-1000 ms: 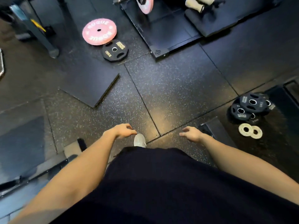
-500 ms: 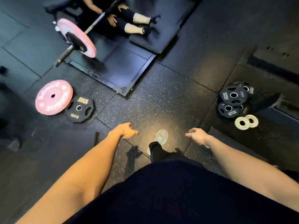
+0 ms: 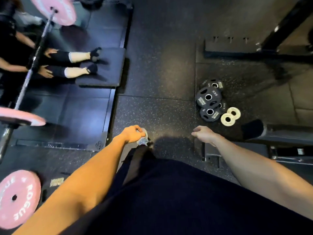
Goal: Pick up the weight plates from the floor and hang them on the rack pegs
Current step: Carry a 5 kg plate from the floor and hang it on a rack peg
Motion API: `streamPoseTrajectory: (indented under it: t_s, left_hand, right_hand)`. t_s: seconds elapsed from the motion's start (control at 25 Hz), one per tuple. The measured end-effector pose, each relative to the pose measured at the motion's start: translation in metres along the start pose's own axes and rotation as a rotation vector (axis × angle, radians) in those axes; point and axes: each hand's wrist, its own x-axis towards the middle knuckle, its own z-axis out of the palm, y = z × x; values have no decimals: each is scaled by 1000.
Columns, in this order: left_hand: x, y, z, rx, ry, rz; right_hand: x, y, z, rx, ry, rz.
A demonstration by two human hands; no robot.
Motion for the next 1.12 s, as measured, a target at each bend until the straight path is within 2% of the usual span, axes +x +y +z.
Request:
streamPoseTrajectory:
  t_s: [0.16,0.24,0.48,0.68,0.84,1.0,1.12]
  left_hand:
    - [96,53,-69,110,-60,76]
    - [150,90,-105,247,-91,144]
    - [259,236,-162,549,-258,319]
    - [329,365,-149,768,-347,389]
    - [373,443,-125,820,-331,367]
    - [424,497,-87,812,-377,290]
    - [488,516,-45,815,-391,249]
  right_hand:
    - [56,-34,-41,116,72,92]
    - [82,-54,-65,199,124,141]
    - [115,-66,-134,426,241,315]
    - [149,-33,-187,618,320,437]
    - [181,-3,-236,692,284,463]
    - [230,33,-280,763,204,546]
    - [300,70,-298,809,183,605]
